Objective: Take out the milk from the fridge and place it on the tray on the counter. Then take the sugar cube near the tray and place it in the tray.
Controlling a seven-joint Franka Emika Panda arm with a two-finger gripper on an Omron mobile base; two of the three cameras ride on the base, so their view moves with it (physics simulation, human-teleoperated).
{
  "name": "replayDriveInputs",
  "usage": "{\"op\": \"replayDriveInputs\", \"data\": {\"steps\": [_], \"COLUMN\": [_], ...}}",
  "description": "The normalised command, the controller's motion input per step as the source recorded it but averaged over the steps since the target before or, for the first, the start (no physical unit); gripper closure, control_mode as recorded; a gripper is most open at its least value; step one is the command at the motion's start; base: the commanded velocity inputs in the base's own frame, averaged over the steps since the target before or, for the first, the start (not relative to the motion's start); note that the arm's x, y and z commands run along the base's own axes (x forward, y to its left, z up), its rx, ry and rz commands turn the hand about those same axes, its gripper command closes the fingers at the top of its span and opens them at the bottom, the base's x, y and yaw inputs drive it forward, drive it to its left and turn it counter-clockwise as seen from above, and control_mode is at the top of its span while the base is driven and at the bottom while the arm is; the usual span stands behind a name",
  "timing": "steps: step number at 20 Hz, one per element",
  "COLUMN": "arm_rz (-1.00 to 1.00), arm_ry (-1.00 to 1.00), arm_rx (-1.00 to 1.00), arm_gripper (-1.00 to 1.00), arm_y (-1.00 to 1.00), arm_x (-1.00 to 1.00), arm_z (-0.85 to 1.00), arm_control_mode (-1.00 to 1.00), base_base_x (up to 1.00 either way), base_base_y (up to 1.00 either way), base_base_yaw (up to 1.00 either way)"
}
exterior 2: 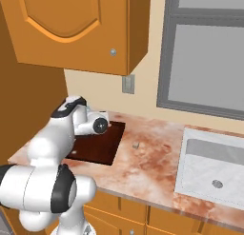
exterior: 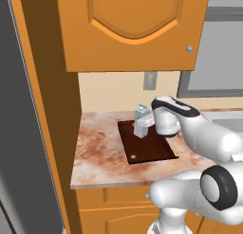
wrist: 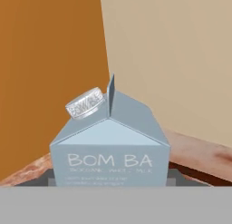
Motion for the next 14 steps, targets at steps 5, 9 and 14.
{"op": "replayDriveInputs", "data": {"steps": [5,9,14], "arm_rz": [0.0,0.0,0.0], "arm_ry": [0.0,0.0,0.0], "arm_rx": [0.0,0.0,0.0], "arm_gripper": [1.0,1.0,1.0], "arm_y": [0.02,0.03,0.01], "arm_x": [0.04,0.05,0.06], "arm_z": [-0.33,-0.31,-0.28], "arm_control_mode": [-1.0,-1.0,-1.0], "base_base_x": [0.0,0.0,0.0], "base_base_y": [0.0,0.0,0.0], "base_base_yaw": [0.0,0.0,0.0]}}
